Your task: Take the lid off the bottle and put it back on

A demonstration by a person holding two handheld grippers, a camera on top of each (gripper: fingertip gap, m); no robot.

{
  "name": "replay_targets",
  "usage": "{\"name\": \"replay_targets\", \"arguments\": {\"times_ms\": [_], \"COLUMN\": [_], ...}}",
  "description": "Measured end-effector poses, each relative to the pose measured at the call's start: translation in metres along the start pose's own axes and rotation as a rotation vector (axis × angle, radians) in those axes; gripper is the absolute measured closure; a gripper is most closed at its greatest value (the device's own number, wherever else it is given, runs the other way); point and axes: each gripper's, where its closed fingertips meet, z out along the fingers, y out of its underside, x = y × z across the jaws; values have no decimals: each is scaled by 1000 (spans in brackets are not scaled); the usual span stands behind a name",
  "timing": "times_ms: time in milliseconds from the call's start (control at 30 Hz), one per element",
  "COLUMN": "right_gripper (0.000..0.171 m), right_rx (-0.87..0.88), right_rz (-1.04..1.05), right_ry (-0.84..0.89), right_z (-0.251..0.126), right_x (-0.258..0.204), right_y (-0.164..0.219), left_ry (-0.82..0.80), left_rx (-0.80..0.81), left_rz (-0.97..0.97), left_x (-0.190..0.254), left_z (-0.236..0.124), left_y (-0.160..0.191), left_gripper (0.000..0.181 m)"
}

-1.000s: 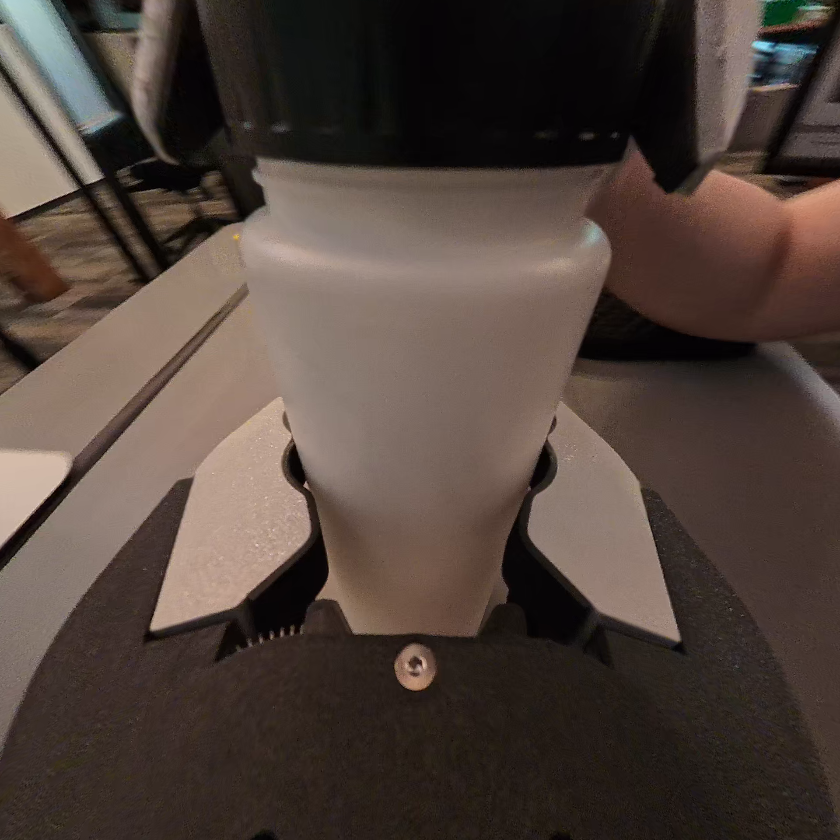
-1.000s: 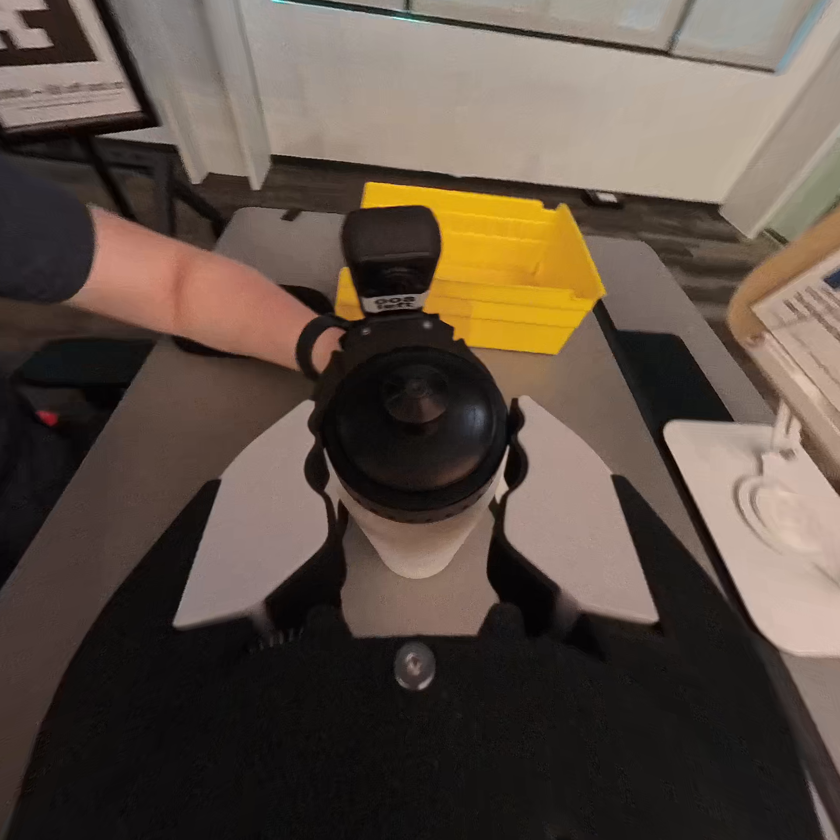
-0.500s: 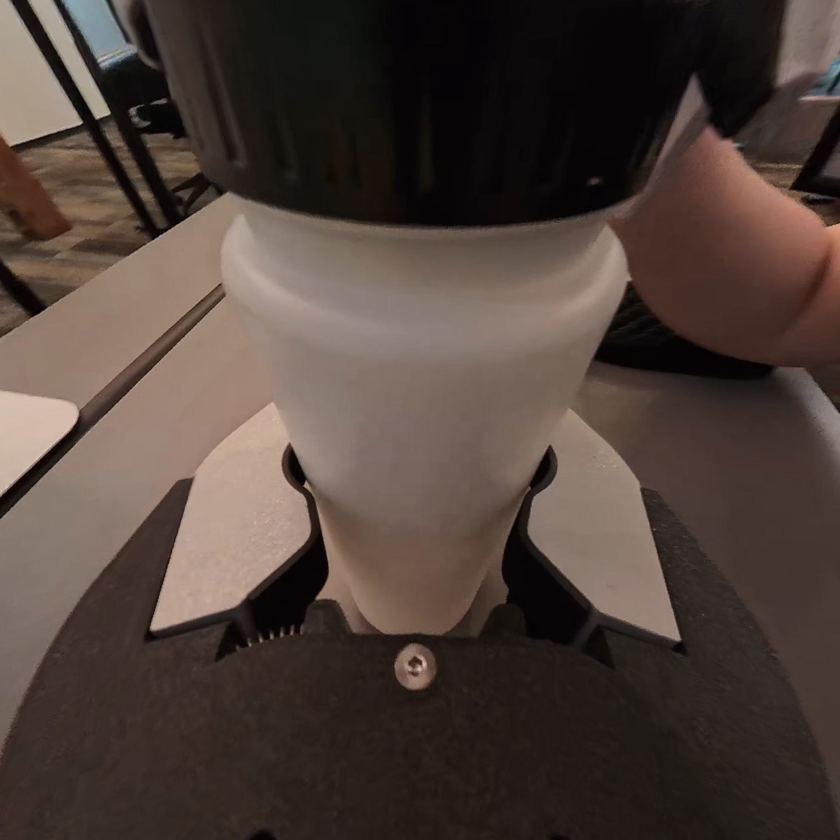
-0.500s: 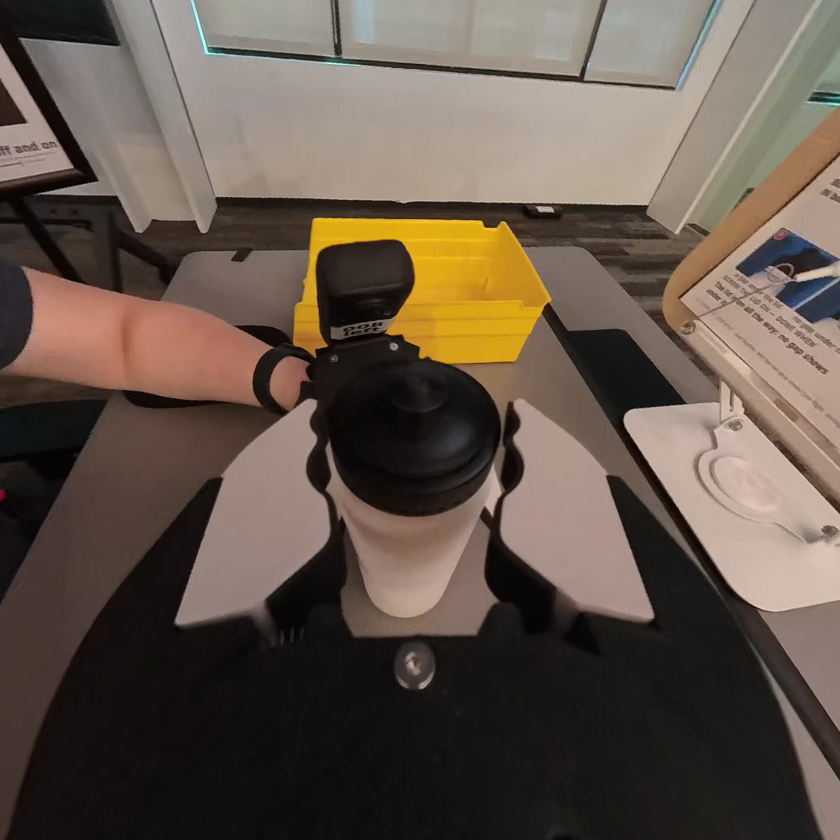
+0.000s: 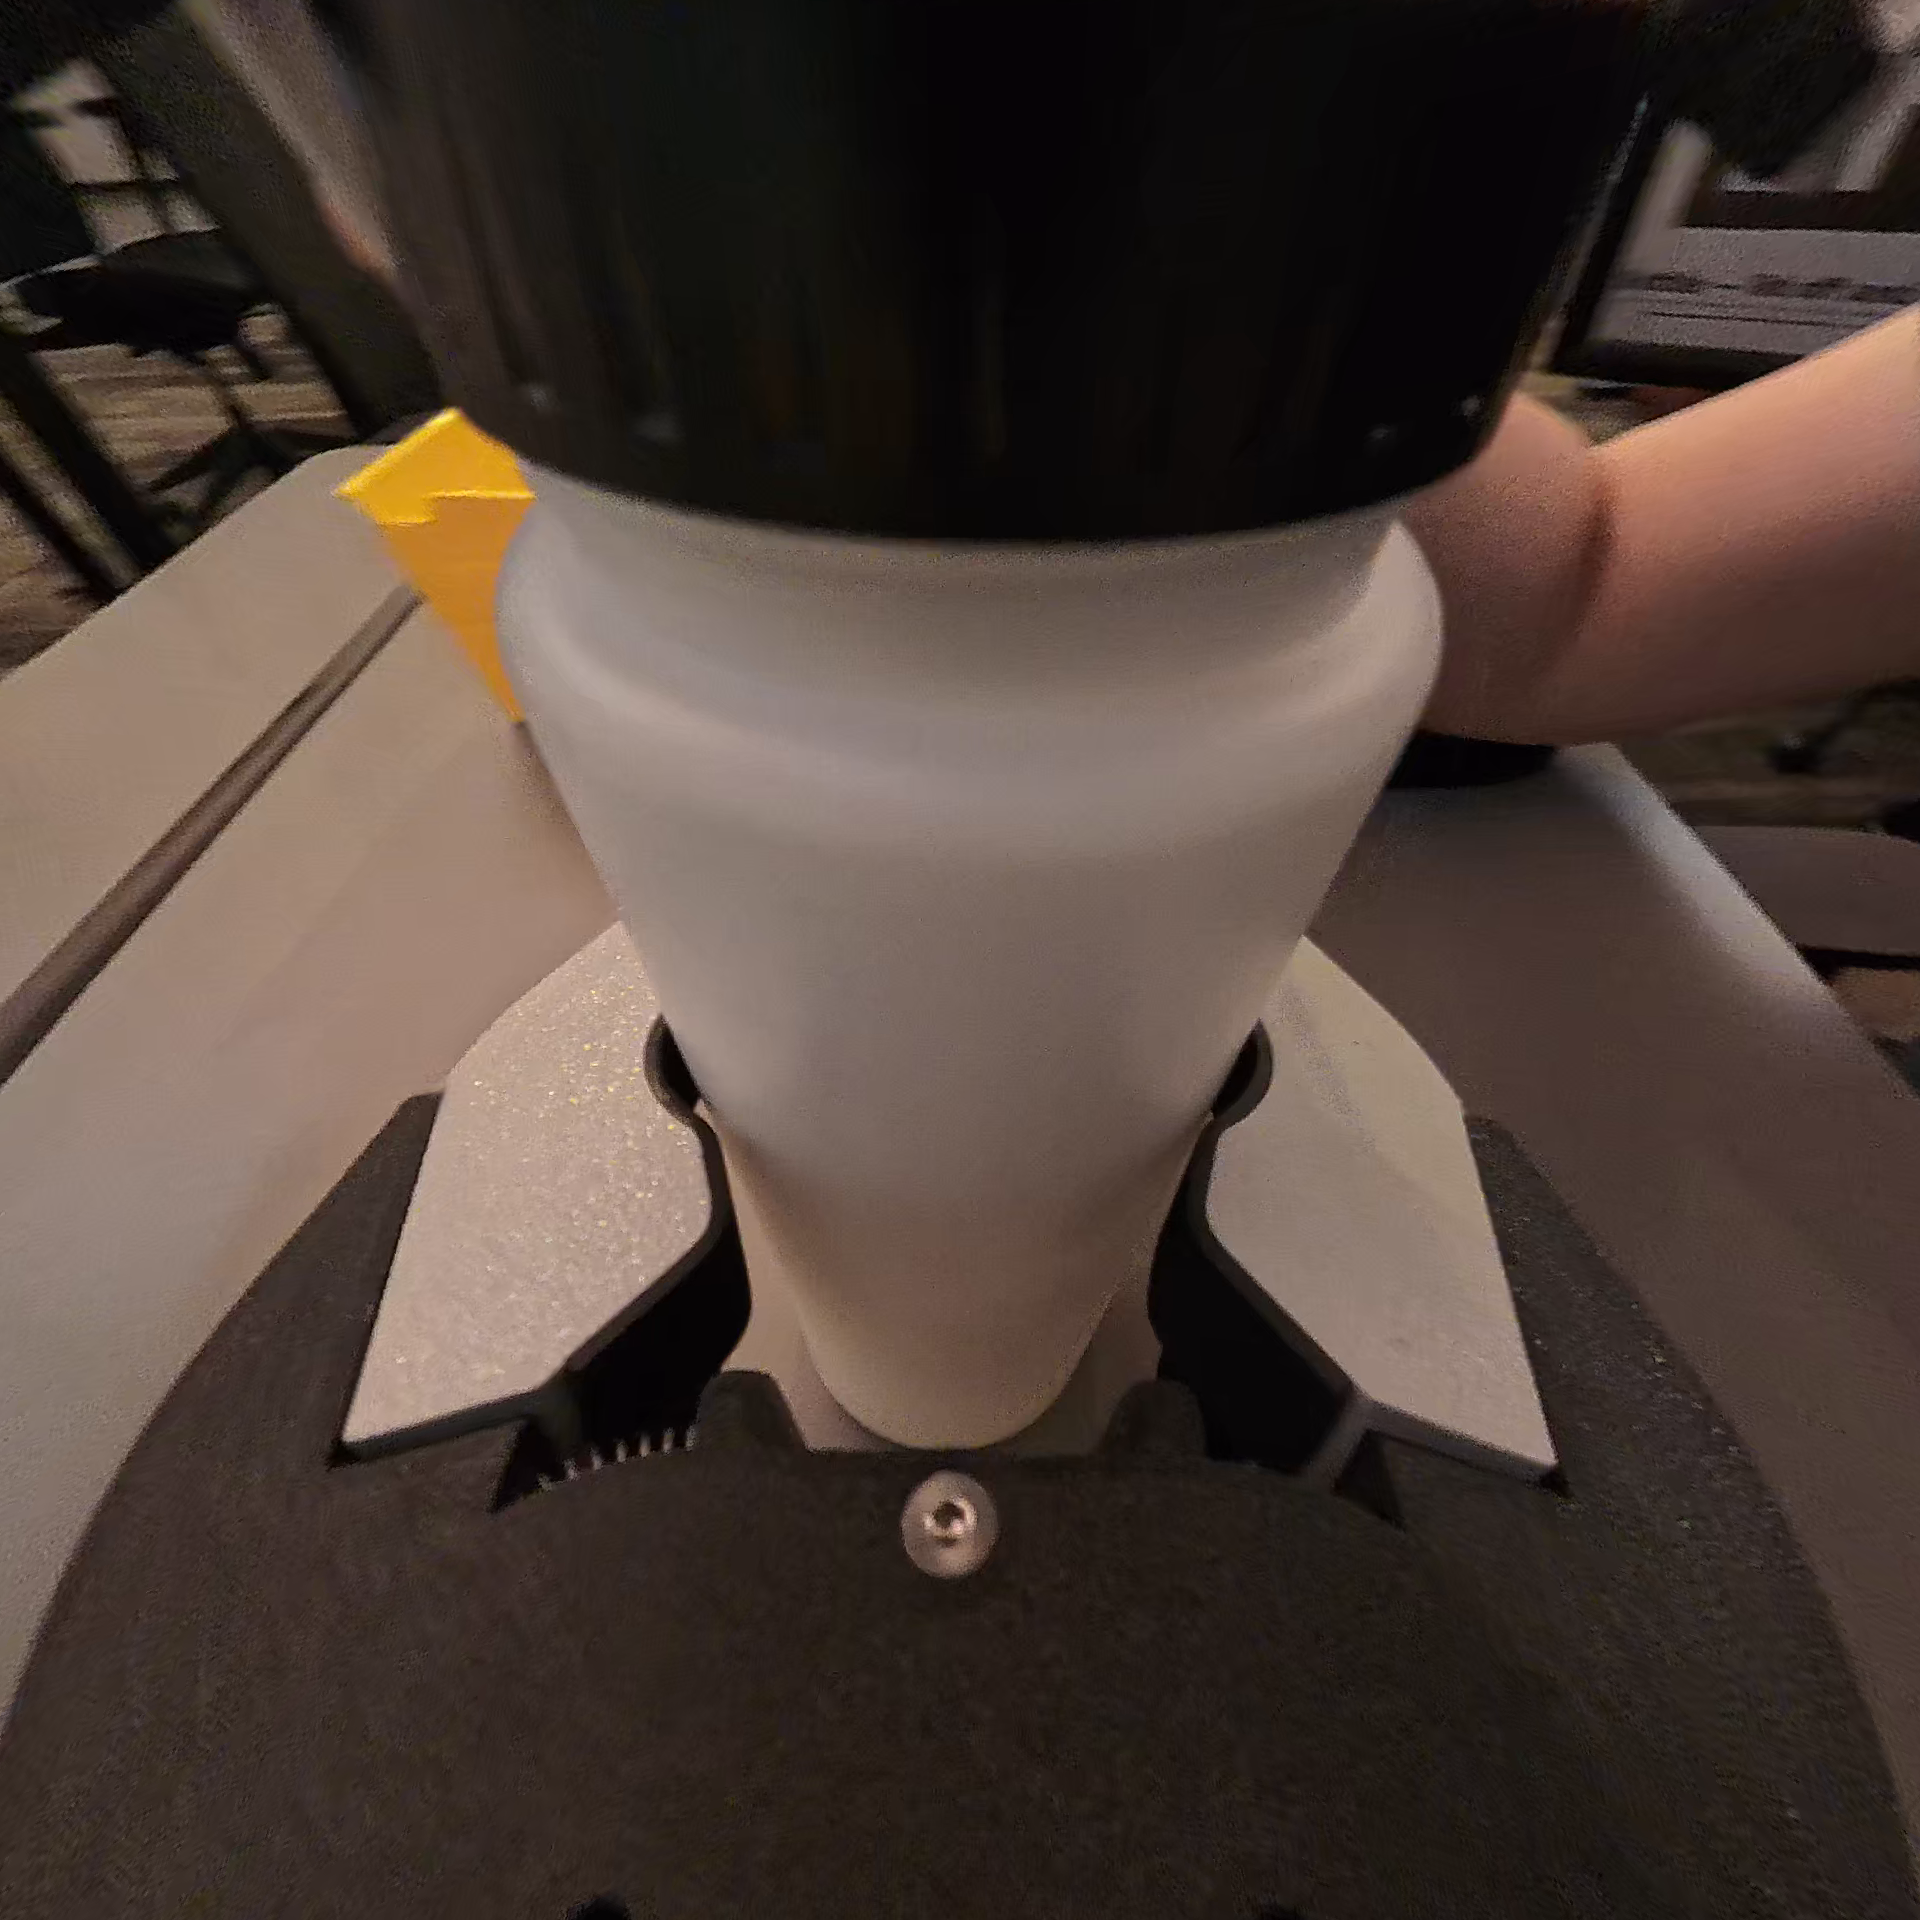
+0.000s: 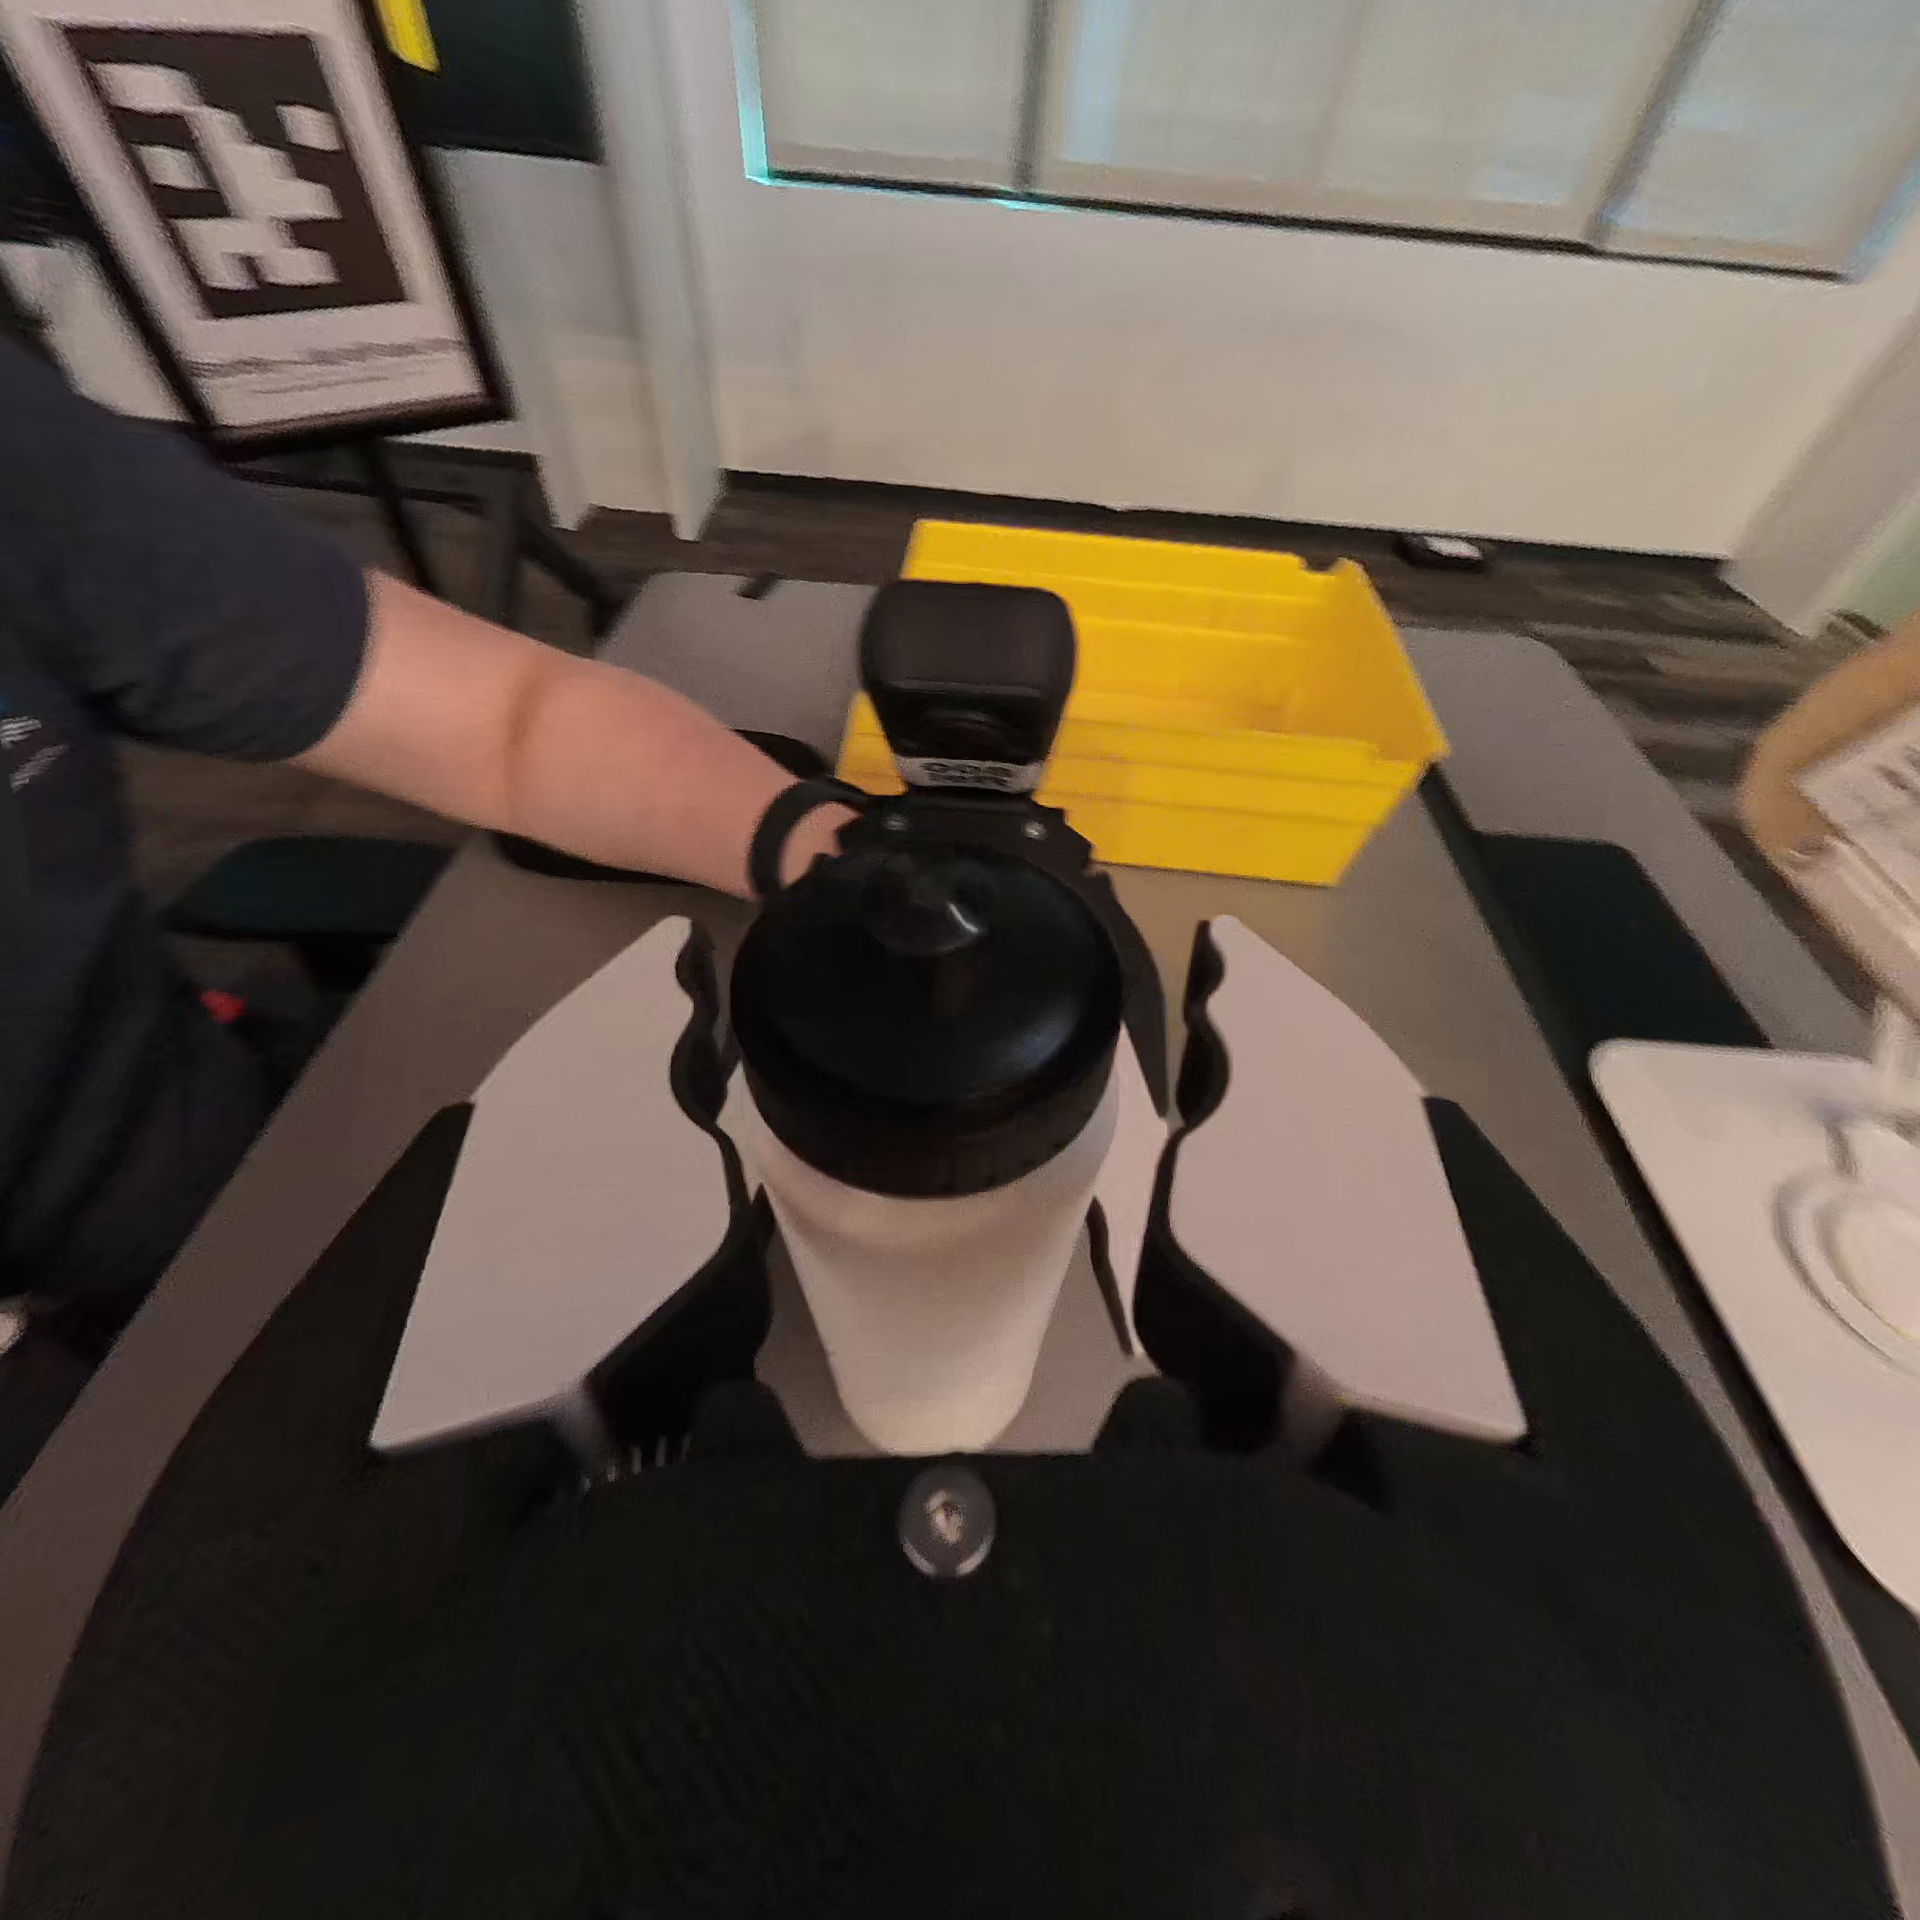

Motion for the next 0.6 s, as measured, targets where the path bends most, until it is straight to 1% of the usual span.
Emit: {"name": "replay_targets", "arguments": {"times_ms": [67, 133, 200, 233, 267, 300, 367, 500, 567, 600], "right_gripper": [84, 84, 86, 95, 95, 95, 95, 94, 95, 94], "right_rx": [-53, -103, -165, -188, -196, -202, -196, -102, -46, -30], "right_rz": [11, 19, 40, 34, 34, 31, -25, -201, -224, -221], "right_ry": [127, 194, 231, 271, 267, 237, 124, -192, -295, -314], "right_z": [0, 2, 5, 5, 5, 4, 2, -10, -13, -13], "right_x": [15, 20, 22, 26, 25, 21, 4, -48, -64, -66], "right_y": [1, 3, 9, 12, 12, 12, 12, 10, 8, 7], "left_ry": [-72, -128, -147, -144, -127, -94, 10, 228, 278, 275], "left_rx": [-3, -10, -20, -24, -28, -28, -24, -48, -60, -60], "left_rz": [-19, -35, -41, -39, -35, -22, 19, 104, 112, 114], "left_x": [-14, -24, -27, -26, -23, -18, 2, 51, 64, 64], "left_z": [-4, -6, -6, -6, -5, -4, -1, 6, 10, 12], "left_y": [1, 2, 3, 3, 3, 3, 1, -2, -2, -2], "left_gripper": [83, 83, 83, 83, 83, 83, 83, 83, 83, 83]}}
